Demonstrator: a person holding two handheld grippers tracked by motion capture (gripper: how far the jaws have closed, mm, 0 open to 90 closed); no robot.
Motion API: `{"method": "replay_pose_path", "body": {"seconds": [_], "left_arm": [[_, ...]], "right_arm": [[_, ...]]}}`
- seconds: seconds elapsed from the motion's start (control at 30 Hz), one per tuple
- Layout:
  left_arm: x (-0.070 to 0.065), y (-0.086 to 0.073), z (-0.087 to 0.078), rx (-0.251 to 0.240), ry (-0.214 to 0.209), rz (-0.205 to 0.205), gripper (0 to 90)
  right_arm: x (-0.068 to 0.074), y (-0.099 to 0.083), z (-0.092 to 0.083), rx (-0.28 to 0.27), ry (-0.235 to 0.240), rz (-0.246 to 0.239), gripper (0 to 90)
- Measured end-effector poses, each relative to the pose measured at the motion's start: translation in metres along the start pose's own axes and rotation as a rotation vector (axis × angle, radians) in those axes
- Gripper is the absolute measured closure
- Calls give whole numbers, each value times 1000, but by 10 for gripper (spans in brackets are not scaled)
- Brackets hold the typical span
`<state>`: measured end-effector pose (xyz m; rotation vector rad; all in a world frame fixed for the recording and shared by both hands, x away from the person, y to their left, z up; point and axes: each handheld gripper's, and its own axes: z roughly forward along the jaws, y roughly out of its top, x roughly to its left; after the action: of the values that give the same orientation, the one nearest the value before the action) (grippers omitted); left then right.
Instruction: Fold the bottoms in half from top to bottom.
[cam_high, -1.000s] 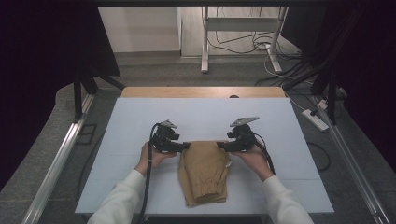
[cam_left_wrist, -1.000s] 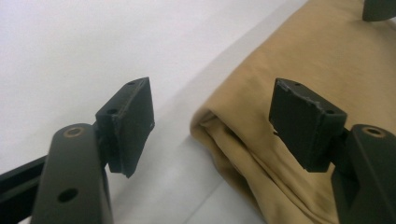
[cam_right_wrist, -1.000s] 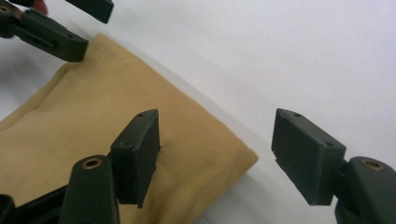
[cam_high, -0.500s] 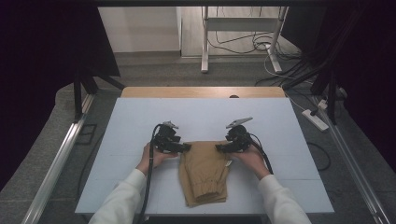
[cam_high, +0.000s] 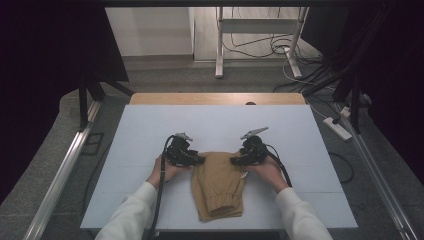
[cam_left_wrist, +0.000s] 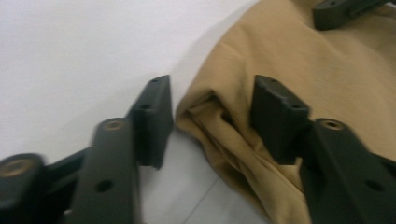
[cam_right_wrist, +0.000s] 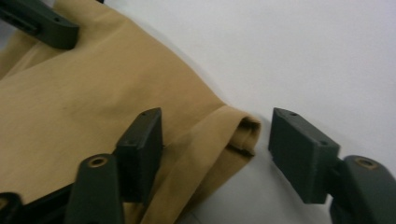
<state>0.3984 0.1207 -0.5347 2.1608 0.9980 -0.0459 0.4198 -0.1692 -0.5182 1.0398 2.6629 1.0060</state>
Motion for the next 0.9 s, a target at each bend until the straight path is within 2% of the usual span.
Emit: {"method": "replay_pose_path", "body": {"seconds": [0.13,0.33,0.47,0.63,0.9], "left_arm": [[0,-1,0,5,-13,-3,589],[-3,0,0,11,-16,6,671],[-6,0,-1,12,-2,23,699],[-8,0,-2,12,6,36,706],[-10,2,-4,7,17,56,714]], "right_arm": [[2,0,-1,6,35,-3,478],[6,-1,0,23,86,-21,686],[11,0,1,33,76,-49,760],[13,1,1,38,67,-75,800],[16,2,0,31,56,-98,817]]}}
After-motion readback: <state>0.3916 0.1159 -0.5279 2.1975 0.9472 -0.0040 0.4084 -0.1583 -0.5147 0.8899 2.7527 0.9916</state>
